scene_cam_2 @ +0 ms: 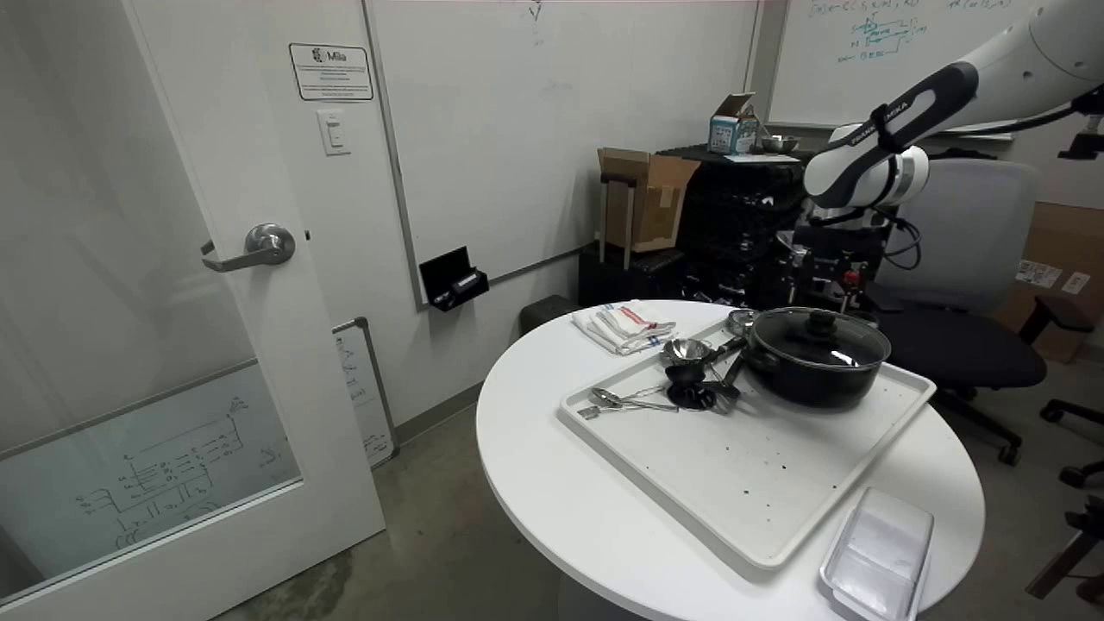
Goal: Pick up the lid and cover the pot
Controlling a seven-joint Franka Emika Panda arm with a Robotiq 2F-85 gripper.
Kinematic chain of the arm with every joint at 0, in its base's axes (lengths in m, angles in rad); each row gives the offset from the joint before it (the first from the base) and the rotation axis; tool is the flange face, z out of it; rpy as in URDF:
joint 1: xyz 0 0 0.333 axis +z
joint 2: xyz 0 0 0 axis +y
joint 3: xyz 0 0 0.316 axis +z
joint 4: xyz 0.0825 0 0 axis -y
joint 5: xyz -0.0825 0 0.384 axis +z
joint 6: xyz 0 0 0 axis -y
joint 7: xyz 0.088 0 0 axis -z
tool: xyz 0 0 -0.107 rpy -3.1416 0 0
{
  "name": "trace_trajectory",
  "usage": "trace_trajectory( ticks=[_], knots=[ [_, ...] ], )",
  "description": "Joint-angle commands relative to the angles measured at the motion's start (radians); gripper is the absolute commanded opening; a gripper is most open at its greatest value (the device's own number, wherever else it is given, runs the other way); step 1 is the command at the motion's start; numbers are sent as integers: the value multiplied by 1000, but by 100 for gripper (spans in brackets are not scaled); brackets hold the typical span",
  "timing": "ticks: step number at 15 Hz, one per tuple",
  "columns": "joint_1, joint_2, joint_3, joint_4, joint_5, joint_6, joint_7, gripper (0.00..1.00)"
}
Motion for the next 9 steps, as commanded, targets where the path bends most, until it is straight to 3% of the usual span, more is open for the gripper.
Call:
trace_trajectory(
  ticks=[1,9],
  knots=[
    [-1,4,3,22,6,-25,18,100],
    [5,-29,20,-20,9,-11,-10,100]
  ],
)
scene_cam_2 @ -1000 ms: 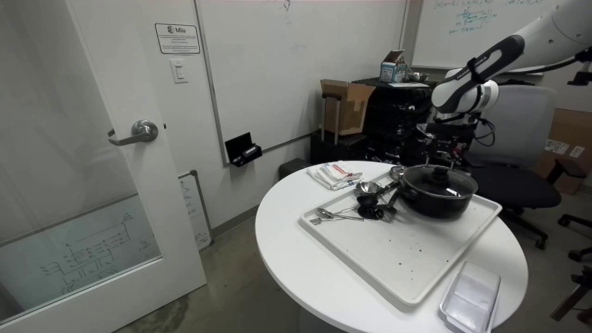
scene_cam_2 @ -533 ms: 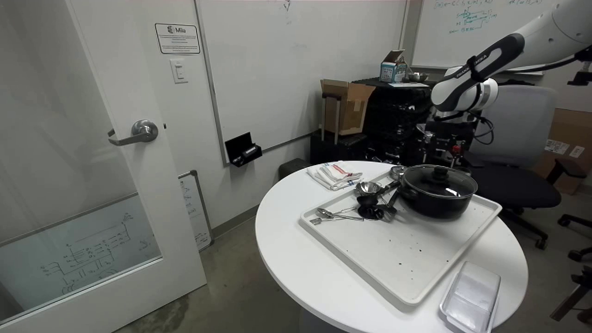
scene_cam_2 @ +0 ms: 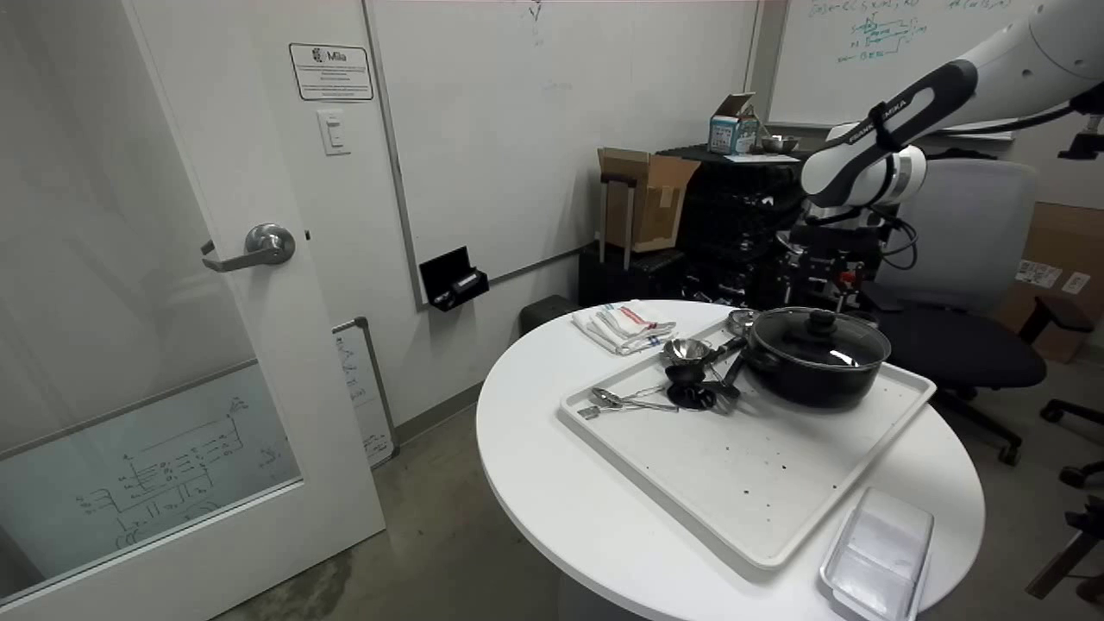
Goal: Pick up the lid and cover the pot
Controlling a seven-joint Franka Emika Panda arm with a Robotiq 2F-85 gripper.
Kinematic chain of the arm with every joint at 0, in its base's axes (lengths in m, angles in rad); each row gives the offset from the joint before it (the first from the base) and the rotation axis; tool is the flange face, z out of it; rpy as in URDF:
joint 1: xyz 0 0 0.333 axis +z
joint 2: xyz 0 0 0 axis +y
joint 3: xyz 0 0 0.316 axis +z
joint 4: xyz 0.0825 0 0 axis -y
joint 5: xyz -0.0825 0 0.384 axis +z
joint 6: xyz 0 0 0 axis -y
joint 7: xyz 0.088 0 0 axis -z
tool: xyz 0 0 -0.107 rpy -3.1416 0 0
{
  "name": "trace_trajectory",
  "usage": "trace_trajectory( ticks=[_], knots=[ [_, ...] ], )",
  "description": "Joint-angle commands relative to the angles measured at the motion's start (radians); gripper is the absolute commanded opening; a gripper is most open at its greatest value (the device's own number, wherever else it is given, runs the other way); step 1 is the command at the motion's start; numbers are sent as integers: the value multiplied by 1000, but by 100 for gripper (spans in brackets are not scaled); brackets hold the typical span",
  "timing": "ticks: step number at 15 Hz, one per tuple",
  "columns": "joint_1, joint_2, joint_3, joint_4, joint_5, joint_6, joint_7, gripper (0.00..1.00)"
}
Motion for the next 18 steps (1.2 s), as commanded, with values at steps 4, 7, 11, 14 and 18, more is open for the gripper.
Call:
trace_trajectory(
  ticks=[4,7,11,14,18],
  knots=[
    [3,-26,9,-28,8,-8,-9,100],
    [4,-24,9,-37,8,-6,-7,100],
    [5,-21,6,-48,7,-5,-4,100],
    [4,-19,4,-54,8,-5,-2,74],
    [3,-19,1,-56,8,-6,-1,43]
  ],
)
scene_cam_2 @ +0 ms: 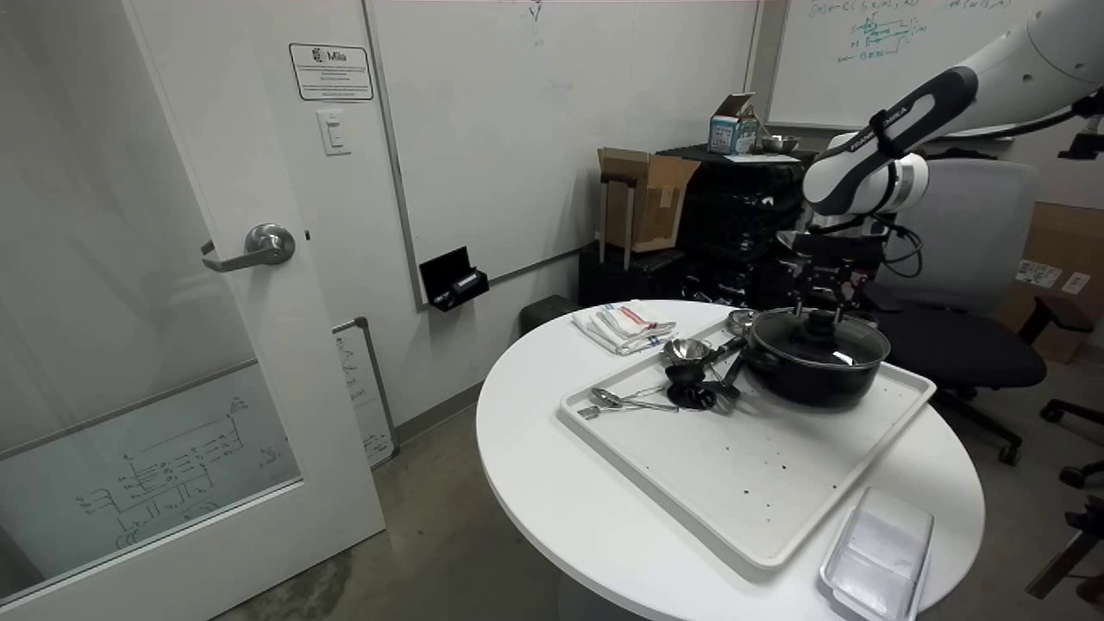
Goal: Pick up the lid and cover the pot
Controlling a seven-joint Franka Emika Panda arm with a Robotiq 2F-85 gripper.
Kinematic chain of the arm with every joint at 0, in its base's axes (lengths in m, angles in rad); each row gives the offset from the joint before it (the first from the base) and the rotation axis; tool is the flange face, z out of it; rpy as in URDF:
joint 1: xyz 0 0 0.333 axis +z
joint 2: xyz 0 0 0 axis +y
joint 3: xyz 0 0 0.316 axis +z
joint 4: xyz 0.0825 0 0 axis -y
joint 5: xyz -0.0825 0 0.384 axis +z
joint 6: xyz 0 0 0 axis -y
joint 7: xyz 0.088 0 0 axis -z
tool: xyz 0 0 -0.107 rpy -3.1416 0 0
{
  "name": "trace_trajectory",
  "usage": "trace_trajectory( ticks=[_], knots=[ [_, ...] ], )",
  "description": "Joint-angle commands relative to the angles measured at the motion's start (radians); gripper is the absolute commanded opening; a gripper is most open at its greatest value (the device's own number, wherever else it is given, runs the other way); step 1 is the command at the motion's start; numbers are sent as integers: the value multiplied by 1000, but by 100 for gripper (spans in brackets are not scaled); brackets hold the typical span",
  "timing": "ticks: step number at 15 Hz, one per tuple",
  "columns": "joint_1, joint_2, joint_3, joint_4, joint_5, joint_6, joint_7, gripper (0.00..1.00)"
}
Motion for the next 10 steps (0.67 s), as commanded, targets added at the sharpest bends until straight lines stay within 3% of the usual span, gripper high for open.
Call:
trace_trajectory(
  ticks=[1,3,10],
  knots=[
    [4,-18,-5,-20,8,-6,0,37],
    [4,-19,-6,-21,7,-5,0,25],
    [9,-30,-4,-37,8,19,-7,25]
  ],
)
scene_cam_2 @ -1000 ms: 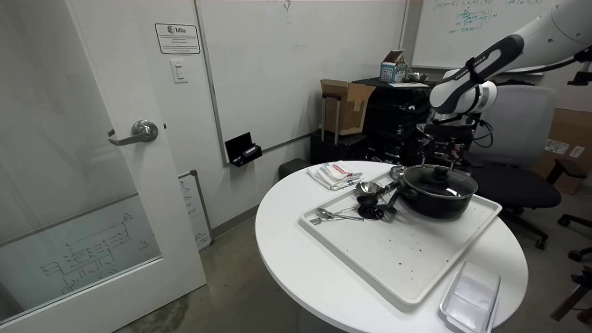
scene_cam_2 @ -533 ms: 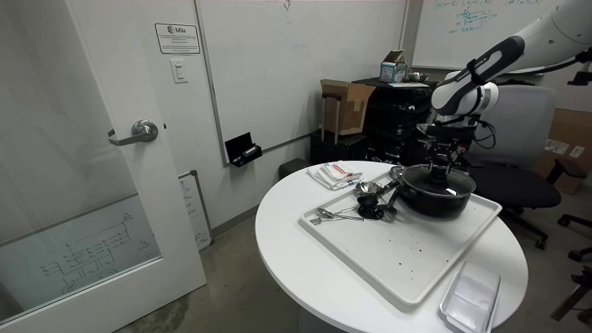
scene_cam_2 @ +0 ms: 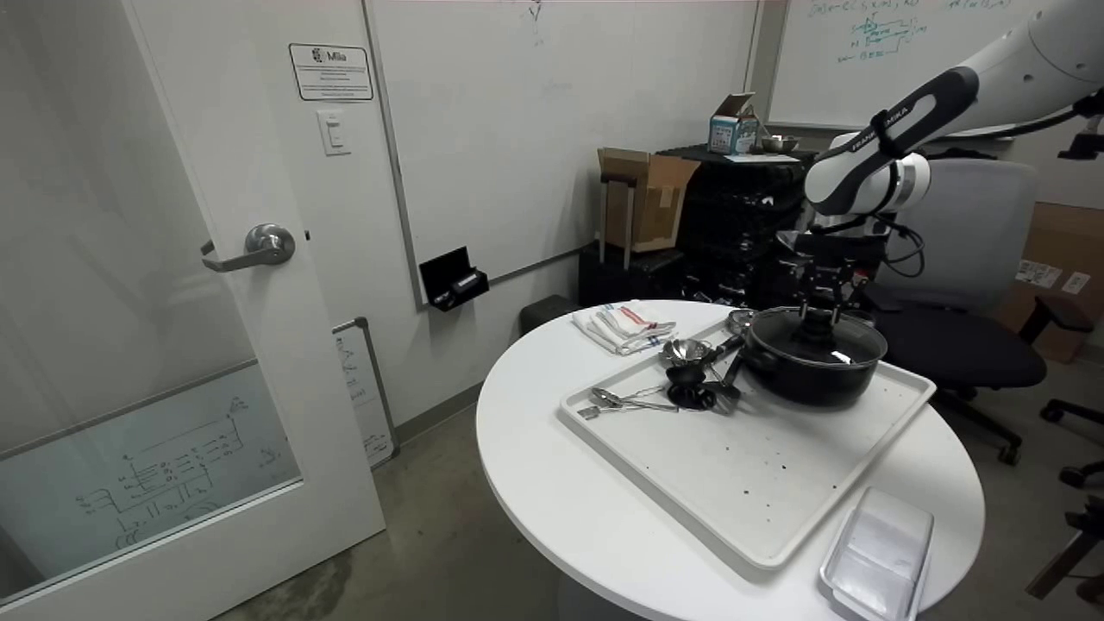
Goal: Pick up the lid and cover the pot
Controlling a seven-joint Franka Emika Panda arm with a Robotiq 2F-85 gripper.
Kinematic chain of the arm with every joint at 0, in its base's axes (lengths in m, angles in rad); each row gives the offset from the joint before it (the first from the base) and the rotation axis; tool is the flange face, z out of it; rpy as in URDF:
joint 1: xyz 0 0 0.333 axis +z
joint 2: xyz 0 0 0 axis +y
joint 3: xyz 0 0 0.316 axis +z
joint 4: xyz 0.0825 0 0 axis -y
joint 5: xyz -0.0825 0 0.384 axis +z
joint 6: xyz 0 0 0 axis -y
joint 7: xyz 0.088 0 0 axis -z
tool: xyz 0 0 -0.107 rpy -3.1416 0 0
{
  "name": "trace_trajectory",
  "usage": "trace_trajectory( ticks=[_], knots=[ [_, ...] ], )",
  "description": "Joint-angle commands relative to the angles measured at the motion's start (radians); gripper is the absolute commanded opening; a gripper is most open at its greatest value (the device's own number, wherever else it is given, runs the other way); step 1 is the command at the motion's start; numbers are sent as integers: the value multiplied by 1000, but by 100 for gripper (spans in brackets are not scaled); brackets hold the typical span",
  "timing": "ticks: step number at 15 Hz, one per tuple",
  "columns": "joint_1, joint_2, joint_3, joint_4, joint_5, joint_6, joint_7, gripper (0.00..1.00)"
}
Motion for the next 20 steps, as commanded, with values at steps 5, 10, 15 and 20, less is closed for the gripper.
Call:
trace_trajectory(
  ticks=[5,10,15,20],
  knots=[
    [10,-36,1,-44,10,33,-11,25],
    [13,-43,2,-56,11,47,-15,25],
    [14,-62,7,-90,15,91,-23,25],
    [17,-64,11,-103,14,112,-25,25]
  ],
)
